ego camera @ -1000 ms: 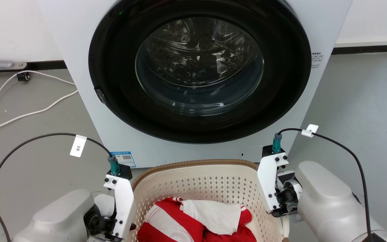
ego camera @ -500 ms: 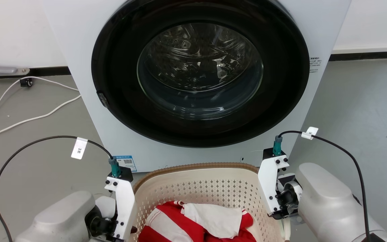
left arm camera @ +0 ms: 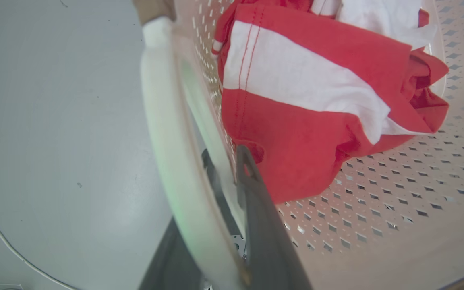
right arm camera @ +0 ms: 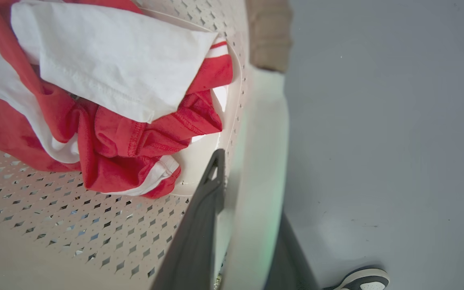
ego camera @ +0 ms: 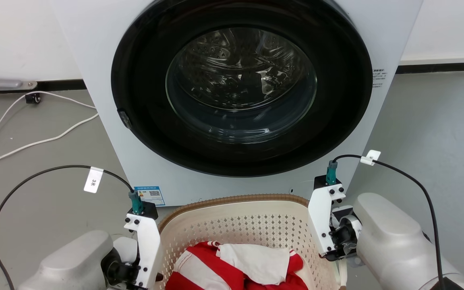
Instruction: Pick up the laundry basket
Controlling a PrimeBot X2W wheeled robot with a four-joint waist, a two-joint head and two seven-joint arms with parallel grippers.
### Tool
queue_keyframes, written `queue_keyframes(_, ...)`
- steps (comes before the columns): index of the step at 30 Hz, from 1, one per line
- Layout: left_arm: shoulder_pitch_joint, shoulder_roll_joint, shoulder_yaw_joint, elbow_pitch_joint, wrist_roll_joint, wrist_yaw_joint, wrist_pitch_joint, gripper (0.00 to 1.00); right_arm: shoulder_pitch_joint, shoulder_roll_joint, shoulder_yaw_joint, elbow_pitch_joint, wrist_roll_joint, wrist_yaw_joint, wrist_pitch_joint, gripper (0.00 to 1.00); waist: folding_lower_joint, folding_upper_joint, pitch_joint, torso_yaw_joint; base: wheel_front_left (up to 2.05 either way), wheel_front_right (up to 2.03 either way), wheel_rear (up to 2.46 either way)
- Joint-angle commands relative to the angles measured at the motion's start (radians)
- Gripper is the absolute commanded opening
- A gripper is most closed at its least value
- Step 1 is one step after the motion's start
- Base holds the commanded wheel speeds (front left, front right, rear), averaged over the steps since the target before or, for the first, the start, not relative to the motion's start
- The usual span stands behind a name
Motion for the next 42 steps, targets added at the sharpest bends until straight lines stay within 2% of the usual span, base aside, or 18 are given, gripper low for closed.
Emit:
queue_keyframes(1, 0.010, -0.005, -0.009, -0.003, 0.007, -0.013, 0.008, 0.00, -0.026, 0.003, 0.003, -0.009, 0.004, 0.013, -0.010, 0.00, 0.0000, 0.0000, 0.000, 0.000, 0.00, 0.00, 0.00)
queue_keyframes(42, 0.006, -0.001, -0.009, 0.014, 0.008, -0.013, 0.027, 0.00, -0.022, 0.003, 0.070, 0.026, 0.079, 0.013, -0.036, 0.00, 0.0000, 0.0000, -0.018, 0.001, 0.00, 0.00, 0.00)
